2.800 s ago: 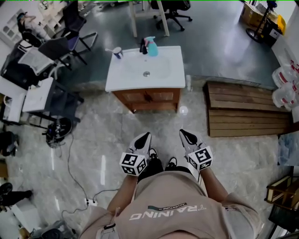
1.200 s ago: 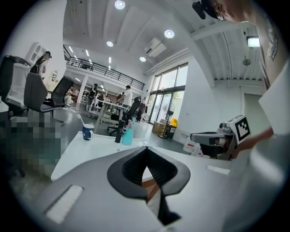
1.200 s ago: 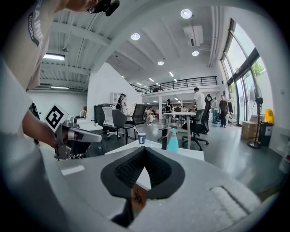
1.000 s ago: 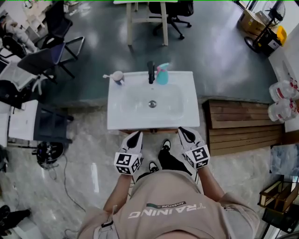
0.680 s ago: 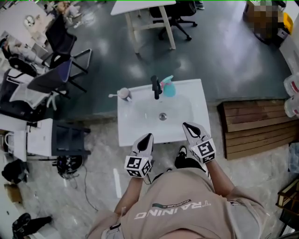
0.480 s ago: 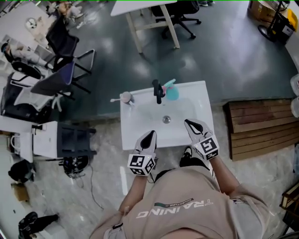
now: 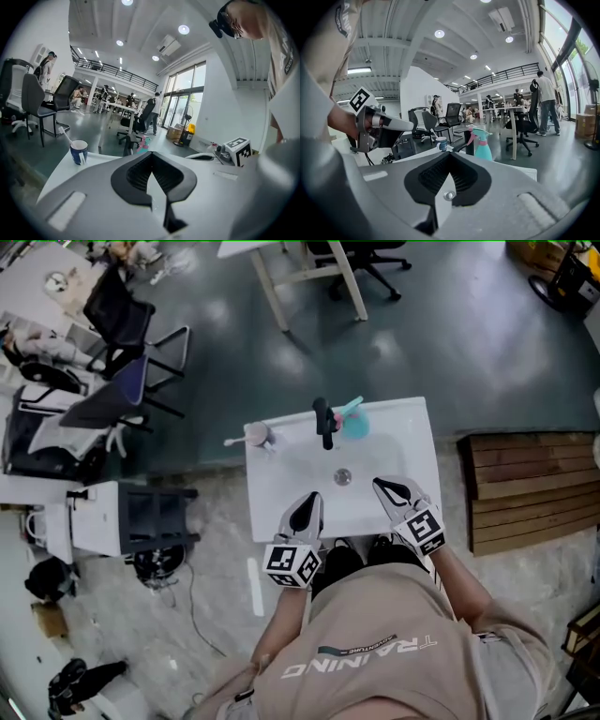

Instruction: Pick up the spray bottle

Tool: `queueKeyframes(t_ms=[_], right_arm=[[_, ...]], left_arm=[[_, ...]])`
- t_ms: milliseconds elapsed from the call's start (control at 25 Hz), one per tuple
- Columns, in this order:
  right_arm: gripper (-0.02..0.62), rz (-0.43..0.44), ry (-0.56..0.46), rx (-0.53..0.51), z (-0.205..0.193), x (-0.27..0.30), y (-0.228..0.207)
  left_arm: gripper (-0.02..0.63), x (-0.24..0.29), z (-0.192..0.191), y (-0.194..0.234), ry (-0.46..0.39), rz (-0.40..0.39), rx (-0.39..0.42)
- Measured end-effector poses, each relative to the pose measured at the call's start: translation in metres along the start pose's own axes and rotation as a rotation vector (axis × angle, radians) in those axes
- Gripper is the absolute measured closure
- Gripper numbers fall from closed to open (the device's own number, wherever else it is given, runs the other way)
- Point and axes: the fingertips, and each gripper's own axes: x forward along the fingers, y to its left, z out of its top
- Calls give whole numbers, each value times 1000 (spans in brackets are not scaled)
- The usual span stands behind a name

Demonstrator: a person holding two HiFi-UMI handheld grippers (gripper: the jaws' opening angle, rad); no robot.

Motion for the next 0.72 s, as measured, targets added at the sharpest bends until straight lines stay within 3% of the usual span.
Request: queueKeyframes(t_ms=[240,440,720], right_arm=[[594,-39,8,-2,16,28,-6],[594,-136,1,20,35,29,-22],[592,-296,-3,4,62,42,-38]], left_arm=[[592,13,15,35,-9,-33,25],[592,33,35,44,-12,-95,138],[592,47,65,61,-49,-221,150]])
